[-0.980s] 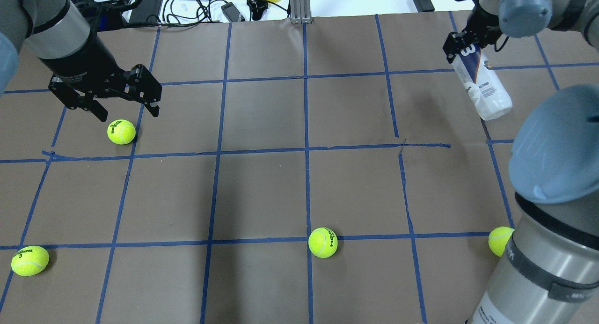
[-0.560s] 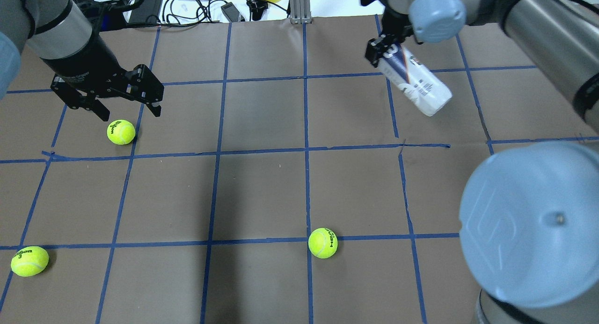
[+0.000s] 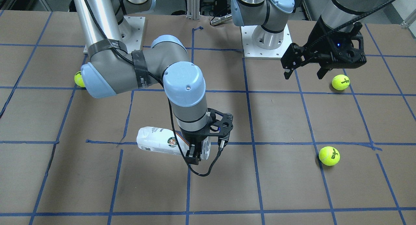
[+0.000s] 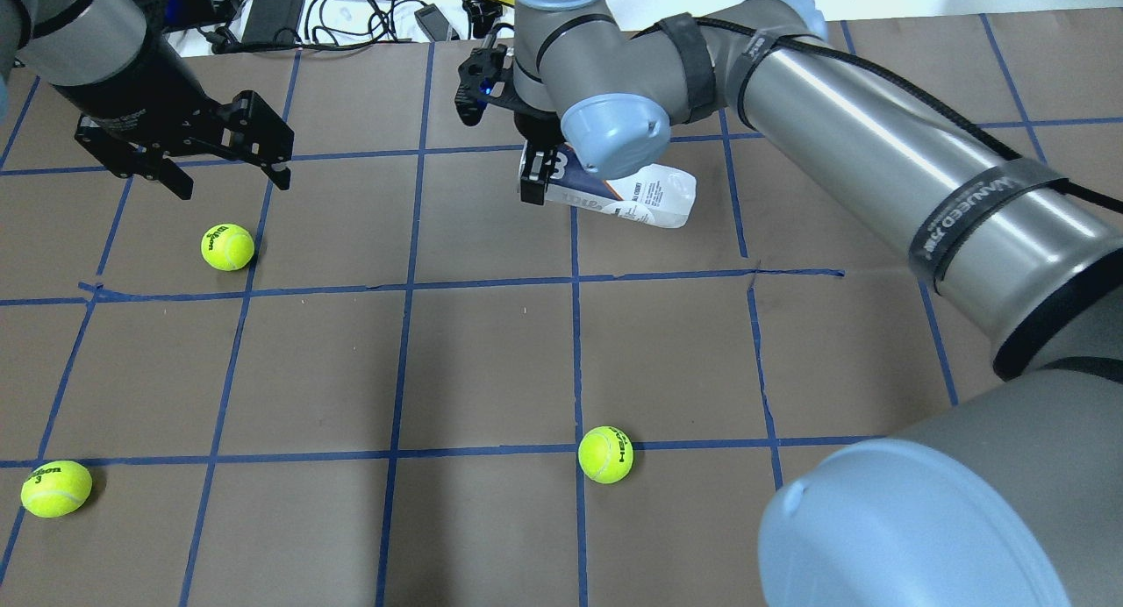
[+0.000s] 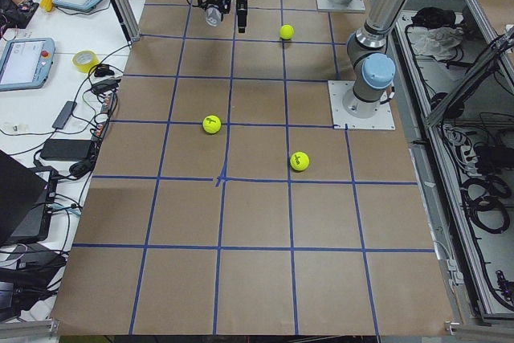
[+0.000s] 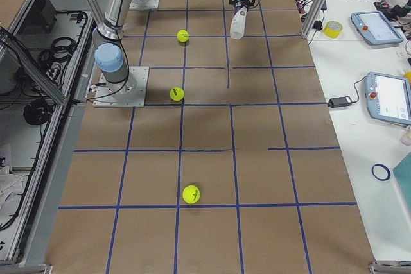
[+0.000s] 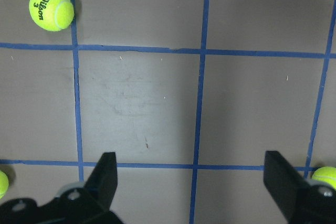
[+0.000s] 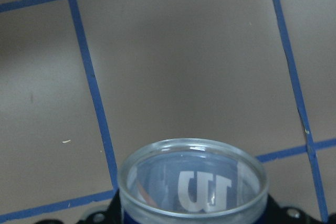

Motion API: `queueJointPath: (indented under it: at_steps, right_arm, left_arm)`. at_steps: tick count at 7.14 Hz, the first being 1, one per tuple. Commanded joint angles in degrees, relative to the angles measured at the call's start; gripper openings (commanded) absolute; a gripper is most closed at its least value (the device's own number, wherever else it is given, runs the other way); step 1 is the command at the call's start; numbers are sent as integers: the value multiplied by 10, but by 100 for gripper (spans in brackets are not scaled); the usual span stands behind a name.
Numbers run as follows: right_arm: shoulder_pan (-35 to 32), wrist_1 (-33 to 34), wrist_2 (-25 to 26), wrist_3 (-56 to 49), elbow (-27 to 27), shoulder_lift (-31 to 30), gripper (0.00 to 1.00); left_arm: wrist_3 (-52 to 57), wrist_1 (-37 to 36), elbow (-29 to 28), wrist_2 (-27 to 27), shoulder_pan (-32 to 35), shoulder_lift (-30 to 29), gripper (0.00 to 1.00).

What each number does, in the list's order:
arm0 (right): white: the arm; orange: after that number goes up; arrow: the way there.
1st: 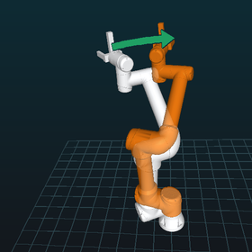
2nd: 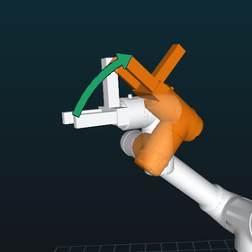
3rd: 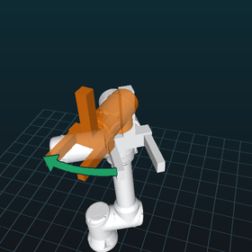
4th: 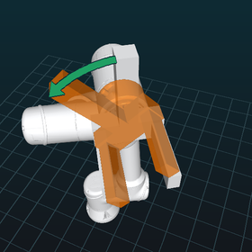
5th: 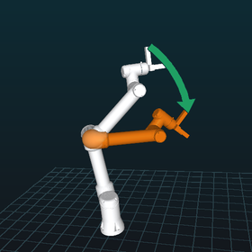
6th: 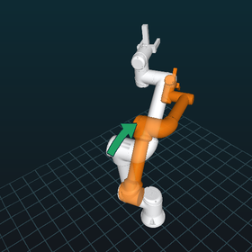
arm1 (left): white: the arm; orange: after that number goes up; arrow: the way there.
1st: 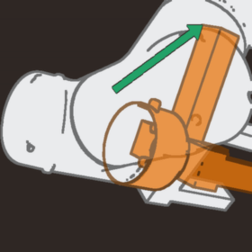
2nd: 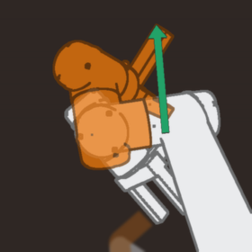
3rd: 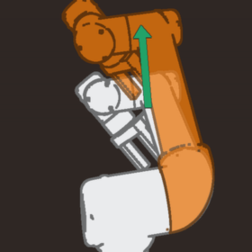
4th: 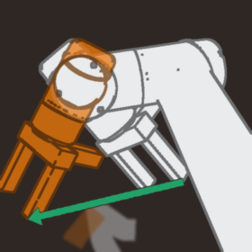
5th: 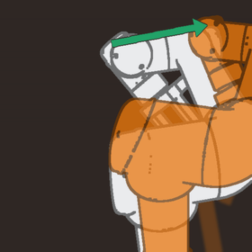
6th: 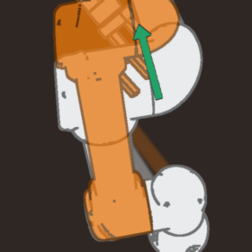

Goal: Lift up tennis ball bucket
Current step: 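Carry the can toward the table center and lay it on its side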

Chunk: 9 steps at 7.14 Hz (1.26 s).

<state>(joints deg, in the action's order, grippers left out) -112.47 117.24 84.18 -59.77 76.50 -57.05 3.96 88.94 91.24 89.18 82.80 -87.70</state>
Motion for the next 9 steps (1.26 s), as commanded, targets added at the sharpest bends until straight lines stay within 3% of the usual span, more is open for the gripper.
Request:
queueJointPath:
  at_steps: [1, 2, 3, 4, 5, 7, 9]
  right_arm:
    - [-34, 25, -34, -45, 11, 38, 15]
    - [-39, 44, -56, -47, 15, 42, 17]
    - [-42, 52, -54, -48, 27, 45, 30]
    - [-42, 54, -51, -54, 32, 49, 80]
    - [-42, 54, -43, -17, 32, 48, 100]
    - [-28, 43, -39, 8, 6, 27, 100]
    - [30, -62, -47, 6, -20, -30, 100]
  left_arm:
    - [0, -1, 10, 2, -4, 2, 100]
    - [-3, 0, 10, 1, -5, 5, 100]
    - [-4, 0, 11, 1, -5, 5, 100]
    - [-5, -3, 11, 2, -6, 5, 100]
    - [-4, -3, 10, 7, -6, 5, 100]
    - [-4, 26, 3, 3, -18, 4, 100]
    - [3, 26, 3, -5, -34, 4, 100]
